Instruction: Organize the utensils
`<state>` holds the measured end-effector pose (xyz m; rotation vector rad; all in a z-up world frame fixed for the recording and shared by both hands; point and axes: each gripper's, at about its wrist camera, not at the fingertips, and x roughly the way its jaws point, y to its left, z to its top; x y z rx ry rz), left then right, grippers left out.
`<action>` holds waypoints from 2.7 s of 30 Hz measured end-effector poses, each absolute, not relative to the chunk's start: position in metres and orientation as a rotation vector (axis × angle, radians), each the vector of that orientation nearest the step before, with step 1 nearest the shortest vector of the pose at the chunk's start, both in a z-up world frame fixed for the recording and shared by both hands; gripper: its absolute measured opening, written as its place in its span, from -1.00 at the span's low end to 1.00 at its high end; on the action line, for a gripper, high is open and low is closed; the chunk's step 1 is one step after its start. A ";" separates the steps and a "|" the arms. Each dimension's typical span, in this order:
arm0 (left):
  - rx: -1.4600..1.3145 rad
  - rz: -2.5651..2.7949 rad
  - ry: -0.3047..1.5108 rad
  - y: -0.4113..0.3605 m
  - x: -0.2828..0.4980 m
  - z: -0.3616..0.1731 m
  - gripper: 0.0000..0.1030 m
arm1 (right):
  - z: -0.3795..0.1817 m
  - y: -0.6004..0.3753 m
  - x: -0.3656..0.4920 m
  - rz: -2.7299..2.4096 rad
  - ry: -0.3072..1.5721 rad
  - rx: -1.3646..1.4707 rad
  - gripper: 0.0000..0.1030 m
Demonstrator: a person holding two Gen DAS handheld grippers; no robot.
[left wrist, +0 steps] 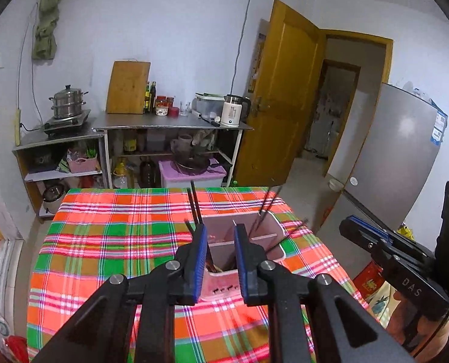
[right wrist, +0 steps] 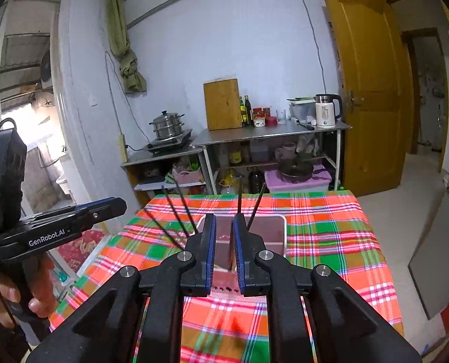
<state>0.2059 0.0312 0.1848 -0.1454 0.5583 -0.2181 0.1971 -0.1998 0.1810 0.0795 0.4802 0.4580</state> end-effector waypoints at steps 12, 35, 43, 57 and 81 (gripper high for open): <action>-0.121 -0.189 0.519 0.011 0.136 0.137 -0.63 | 0.144 -0.201 0.141 0.440 0.491 0.060 -0.59; -0.100 -0.103 0.484 0.013 0.078 0.044 -0.62 | 0.060 -0.196 0.075 0.411 0.470 0.022 -0.58; -0.103 -0.107 0.490 0.011 0.073 0.030 -0.62 | 0.050 -0.196 0.068 0.405 0.460 0.014 -0.58; -0.076 -0.098 0.499 0.006 0.071 0.026 -0.62 | 0.052 -0.194 0.065 0.396 0.460 0.009 -0.58; -0.081 -0.110 0.505 0.004 0.068 0.027 -0.62 | 0.053 -0.195 0.066 0.398 0.466 0.012 -0.58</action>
